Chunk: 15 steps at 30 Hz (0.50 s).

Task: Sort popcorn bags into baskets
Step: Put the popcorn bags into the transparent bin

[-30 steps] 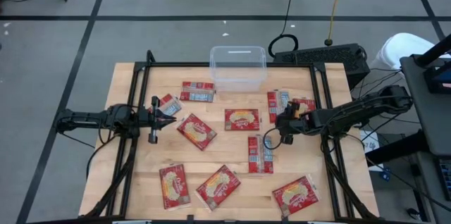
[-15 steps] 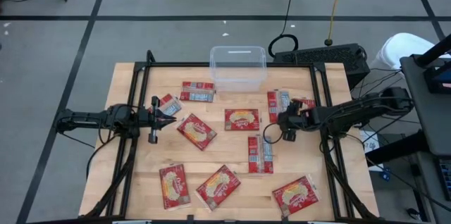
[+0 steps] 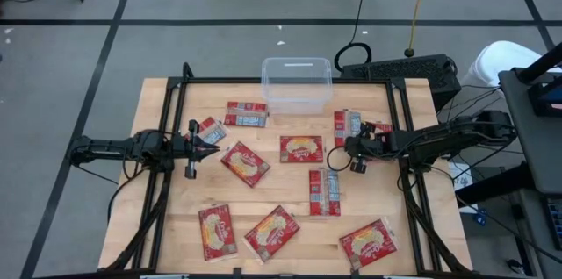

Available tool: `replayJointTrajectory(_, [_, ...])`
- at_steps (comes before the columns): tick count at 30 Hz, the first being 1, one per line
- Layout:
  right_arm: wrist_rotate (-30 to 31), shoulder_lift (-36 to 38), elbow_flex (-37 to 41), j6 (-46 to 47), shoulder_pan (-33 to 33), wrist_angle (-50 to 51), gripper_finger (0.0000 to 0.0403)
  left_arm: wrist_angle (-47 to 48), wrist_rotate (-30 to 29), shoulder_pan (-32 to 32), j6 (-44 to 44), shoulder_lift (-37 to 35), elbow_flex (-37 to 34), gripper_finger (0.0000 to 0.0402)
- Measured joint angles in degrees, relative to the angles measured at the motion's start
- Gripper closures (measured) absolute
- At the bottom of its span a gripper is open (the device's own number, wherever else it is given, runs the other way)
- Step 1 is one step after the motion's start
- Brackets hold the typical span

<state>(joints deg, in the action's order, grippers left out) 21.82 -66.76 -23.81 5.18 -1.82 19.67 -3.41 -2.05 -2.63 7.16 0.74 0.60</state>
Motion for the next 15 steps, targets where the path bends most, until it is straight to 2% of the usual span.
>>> replayJointTrajectory(5, [-2.63, 0.09, 0.0, 2.52, 0.98, -6.15, 0.0397, -1.35, -0.03, 0.0, -5.61, 0.02, 0.0, 0.0364])
replayJointTrajectory(11, [-2.57, 1.56, -2.28, 3.74, 4.88, -11.62, 0.0402, -6.83, -1.59, -0.02, -6.99, 0.25, 0.0, 0.0364])
replayJointTrajectory(15, [-2.43, 1.92, -4.91, 4.61, 7.11, -11.75, 0.0402, -10.56, -4.32, -0.02, -6.86, 2.76, 0.0, 0.0364])
